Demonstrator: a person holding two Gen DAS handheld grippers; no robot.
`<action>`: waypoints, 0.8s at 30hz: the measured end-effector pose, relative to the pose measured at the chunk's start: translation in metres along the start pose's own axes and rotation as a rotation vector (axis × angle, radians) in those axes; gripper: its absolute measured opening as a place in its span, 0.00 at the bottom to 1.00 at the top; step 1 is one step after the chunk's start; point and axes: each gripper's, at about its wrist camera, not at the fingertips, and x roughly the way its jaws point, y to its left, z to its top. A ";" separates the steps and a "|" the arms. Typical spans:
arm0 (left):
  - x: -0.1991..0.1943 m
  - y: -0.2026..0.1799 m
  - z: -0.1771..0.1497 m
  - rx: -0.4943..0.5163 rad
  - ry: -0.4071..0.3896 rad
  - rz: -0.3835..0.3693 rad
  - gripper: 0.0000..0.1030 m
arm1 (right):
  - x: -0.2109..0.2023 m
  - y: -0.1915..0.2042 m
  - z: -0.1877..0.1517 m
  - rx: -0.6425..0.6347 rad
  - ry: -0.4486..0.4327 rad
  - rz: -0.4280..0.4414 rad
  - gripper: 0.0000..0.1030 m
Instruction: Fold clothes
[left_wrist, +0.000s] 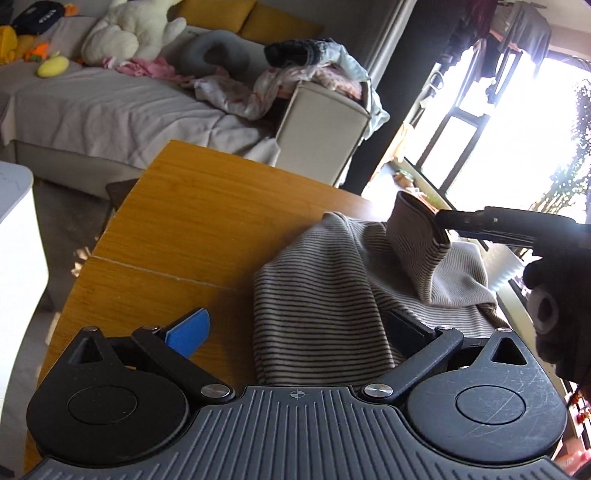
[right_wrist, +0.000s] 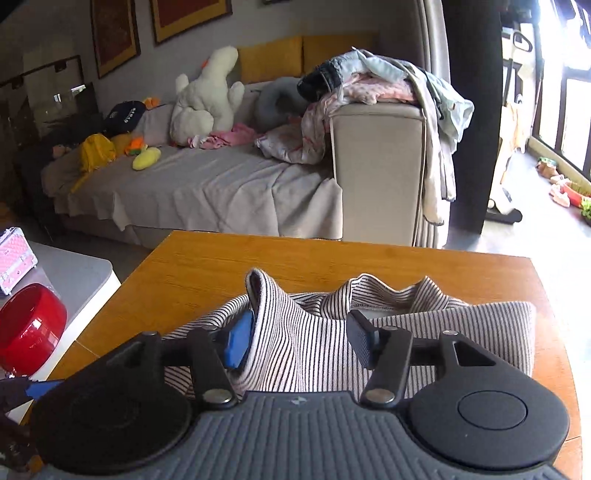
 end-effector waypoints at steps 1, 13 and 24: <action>0.000 0.000 0.000 -0.006 0.002 0.001 1.00 | -0.008 0.002 -0.002 -0.025 -0.015 -0.006 0.55; -0.016 -0.004 0.003 -0.006 -0.013 0.022 1.00 | -0.043 0.052 -0.057 -0.145 0.161 0.247 0.31; -0.025 -0.001 0.016 -0.037 -0.051 0.045 1.00 | -0.060 0.108 -0.123 -0.215 0.251 0.386 0.20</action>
